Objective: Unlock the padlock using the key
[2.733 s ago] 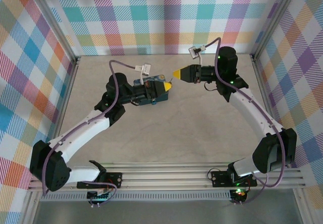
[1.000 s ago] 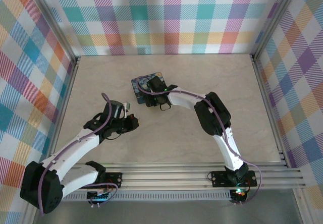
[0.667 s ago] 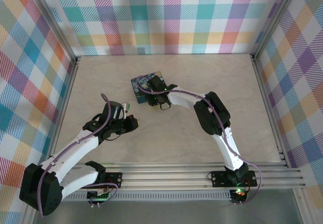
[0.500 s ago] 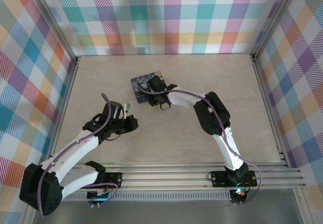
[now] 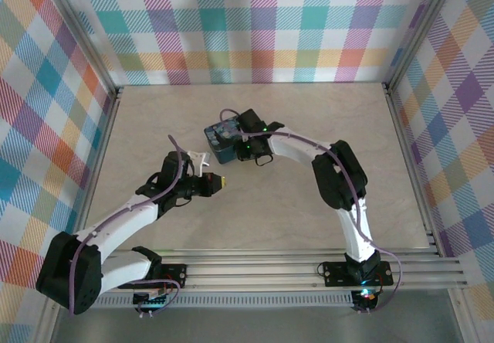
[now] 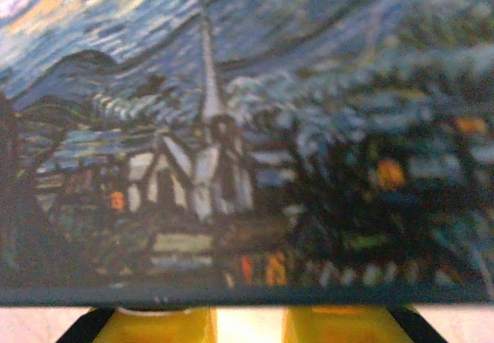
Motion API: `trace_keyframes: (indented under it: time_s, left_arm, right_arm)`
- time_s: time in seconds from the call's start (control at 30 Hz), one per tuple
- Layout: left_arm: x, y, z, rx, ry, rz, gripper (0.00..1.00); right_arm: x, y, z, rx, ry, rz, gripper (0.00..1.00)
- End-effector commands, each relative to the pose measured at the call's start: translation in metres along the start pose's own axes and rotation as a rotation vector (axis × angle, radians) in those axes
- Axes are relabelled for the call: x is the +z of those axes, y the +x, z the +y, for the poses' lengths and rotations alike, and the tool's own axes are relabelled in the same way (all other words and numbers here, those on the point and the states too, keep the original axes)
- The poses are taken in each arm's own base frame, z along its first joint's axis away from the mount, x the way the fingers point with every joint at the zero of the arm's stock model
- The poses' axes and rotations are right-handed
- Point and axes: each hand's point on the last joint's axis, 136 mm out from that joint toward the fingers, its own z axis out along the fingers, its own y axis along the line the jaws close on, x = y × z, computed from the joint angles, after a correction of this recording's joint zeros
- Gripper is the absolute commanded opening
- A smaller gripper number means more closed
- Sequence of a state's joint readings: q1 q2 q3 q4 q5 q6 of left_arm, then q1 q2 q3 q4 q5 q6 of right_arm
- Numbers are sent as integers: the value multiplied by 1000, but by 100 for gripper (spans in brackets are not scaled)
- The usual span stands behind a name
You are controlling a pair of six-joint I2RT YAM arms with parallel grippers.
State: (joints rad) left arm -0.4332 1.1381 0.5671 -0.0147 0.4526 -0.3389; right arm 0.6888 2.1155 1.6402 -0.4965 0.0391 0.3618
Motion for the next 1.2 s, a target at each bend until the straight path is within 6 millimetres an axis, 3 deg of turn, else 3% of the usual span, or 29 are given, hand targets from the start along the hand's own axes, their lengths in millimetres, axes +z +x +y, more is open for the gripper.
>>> trace_keyframes:
  time_s: [0.0,0.27,0.4,0.67,1.17]
  left_arm:
    - [5,-15,-4,72,38,-33,0]
    - [31,-13,-10,97,105,-66,0]
    - [43,-12,-19,122,136,-85,0]
    - [74,-17,-21,58,161,-98,0]
    - [91,-33,-33,54,216,-169,0]
  right_arm:
    - [-31,5,-2,124,-51,33,0]
    - [-55,26,-19,317,-36,90,0]
    - [-68,31,-18,400,-67,113,0]
    - [-91,22,-7,431,-153,166,0]
    - [-103,19,8,450,-264,257,0]
